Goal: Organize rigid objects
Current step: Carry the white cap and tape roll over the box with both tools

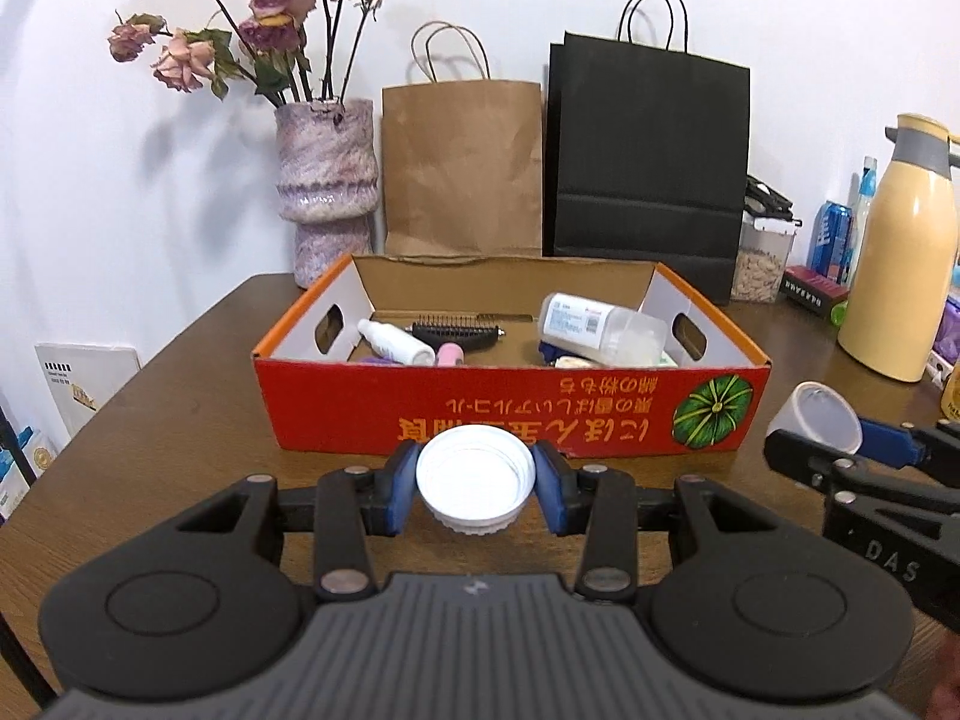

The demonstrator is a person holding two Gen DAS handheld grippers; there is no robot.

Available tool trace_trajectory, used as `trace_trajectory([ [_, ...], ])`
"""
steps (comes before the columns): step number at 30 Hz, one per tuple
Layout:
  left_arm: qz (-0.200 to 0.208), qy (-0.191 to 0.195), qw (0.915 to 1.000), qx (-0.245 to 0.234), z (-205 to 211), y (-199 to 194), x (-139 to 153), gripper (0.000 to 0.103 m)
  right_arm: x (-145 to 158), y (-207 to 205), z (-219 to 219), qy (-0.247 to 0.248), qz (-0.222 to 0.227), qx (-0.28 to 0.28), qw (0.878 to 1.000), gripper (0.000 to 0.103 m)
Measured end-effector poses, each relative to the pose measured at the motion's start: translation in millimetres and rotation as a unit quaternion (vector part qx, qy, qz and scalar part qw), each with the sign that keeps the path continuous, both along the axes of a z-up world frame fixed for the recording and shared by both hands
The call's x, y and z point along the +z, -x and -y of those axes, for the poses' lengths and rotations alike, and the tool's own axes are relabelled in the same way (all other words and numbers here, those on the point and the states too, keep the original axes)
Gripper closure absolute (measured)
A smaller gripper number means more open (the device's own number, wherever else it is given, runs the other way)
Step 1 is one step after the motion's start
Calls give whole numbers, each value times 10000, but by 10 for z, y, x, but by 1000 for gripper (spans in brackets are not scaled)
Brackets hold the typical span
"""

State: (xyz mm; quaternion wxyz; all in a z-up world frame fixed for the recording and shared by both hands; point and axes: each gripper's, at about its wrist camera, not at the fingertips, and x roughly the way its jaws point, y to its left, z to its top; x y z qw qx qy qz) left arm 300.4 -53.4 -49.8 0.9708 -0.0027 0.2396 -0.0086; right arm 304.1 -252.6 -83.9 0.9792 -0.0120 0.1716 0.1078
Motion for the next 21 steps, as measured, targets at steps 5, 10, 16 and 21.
trace_trajectory([
  [5,127,1,9999,32,-58,-1,96,62,45,-18,-94,-49,27,78,10000,60],
  [10,254,62,9996,96,-146,-59,206,62,102,-64,-192,-90,53,121,9999,60],
  [16,361,85,9992,164,-208,-171,285,62,166,-158,-303,-115,117,167,9997,60],
  [21,364,168,9989,233,-265,-299,310,62,231,-273,-360,-108,171,191,9996,60],
])
